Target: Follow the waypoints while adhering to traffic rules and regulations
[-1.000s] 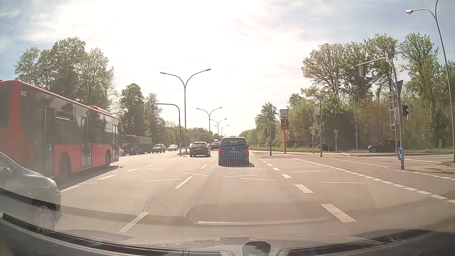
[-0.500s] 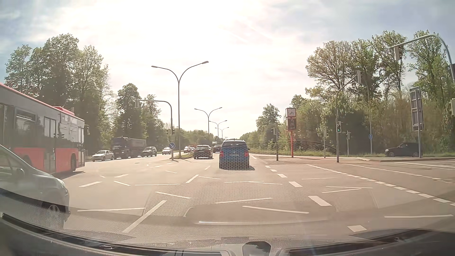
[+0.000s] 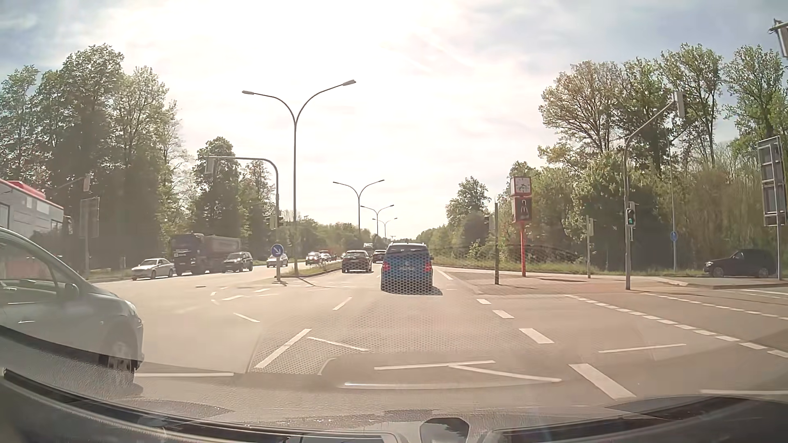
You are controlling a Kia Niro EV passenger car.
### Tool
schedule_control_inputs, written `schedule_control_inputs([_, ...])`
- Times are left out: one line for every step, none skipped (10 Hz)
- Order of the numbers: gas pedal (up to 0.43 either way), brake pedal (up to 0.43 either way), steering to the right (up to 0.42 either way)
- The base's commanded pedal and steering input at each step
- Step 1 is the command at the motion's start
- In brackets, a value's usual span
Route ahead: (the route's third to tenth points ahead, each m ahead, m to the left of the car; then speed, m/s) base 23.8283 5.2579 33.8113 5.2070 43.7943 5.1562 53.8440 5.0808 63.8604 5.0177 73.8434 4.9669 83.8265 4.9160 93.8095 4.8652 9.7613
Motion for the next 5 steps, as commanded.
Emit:
schedule_control_inputs([0.177,0.0,-0.001])
schedule_control_inputs([0.177,0.0,0.0])
schedule_control_inputs([0.177,0.0,0.0])
schedule_control_inputs([0.177,0.0,0.0])
schedule_control_inputs([0.177,0.0,0.0])
